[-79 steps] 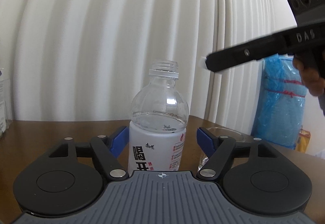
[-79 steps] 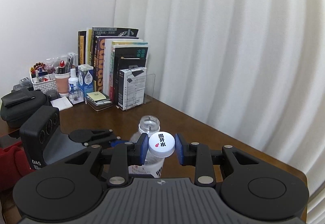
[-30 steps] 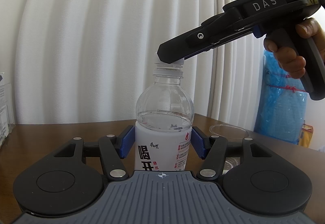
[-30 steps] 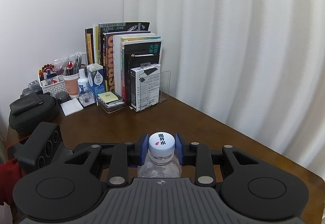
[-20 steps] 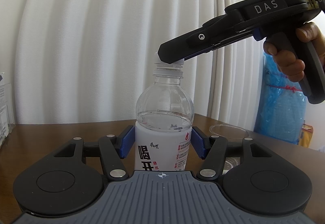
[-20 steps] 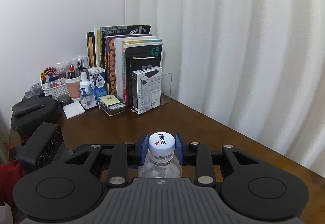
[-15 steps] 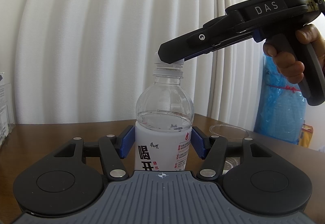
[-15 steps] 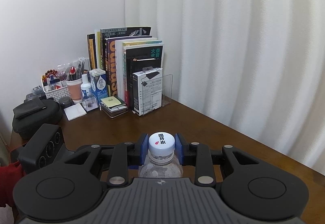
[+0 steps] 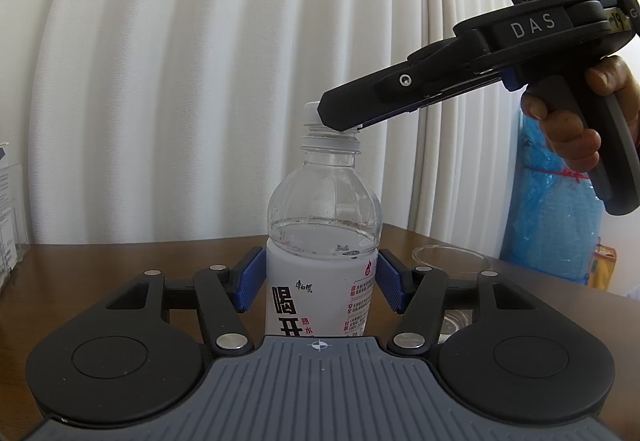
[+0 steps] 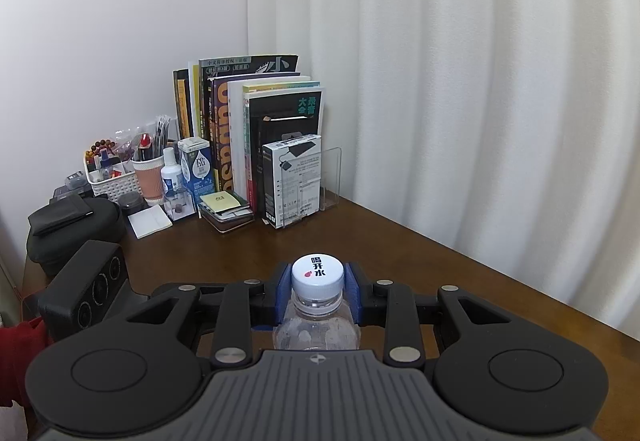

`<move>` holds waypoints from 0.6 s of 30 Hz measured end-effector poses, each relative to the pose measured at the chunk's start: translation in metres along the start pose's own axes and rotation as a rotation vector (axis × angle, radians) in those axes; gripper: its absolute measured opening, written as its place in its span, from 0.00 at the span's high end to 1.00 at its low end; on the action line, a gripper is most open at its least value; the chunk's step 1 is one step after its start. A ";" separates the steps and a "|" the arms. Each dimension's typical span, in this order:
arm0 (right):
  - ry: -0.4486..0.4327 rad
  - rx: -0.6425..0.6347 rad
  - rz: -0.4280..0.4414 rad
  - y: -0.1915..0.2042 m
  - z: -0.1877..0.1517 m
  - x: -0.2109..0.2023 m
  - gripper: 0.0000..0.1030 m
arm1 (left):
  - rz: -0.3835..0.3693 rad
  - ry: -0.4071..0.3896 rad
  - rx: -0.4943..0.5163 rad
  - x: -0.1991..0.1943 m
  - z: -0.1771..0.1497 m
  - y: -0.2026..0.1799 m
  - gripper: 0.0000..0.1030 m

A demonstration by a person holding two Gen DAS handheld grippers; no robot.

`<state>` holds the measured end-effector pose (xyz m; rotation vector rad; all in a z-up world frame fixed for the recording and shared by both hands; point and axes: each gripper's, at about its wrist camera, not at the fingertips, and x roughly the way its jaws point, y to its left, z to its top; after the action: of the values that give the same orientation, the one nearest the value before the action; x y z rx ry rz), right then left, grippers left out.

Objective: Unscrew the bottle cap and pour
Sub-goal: 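Lower the held cap onto the bottle mouth with the right gripper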

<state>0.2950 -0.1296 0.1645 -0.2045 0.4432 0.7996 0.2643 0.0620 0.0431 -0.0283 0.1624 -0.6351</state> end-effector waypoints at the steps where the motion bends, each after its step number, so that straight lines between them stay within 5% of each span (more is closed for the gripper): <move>1: 0.000 -0.003 -0.001 0.001 0.000 0.000 0.66 | -0.001 0.000 0.000 0.000 0.000 0.001 0.42; 4: 0.001 -0.011 -0.004 0.003 -0.001 -0.001 0.58 | -0.002 0.001 0.000 0.000 0.000 0.002 0.42; 18: -0.004 -0.049 -0.020 0.012 -0.005 -0.004 0.58 | -0.003 0.000 0.001 0.000 0.000 0.002 0.42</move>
<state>0.2825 -0.1259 0.1614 -0.2519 0.4176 0.7918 0.2658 0.0634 0.0427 -0.0281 0.1620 -0.6386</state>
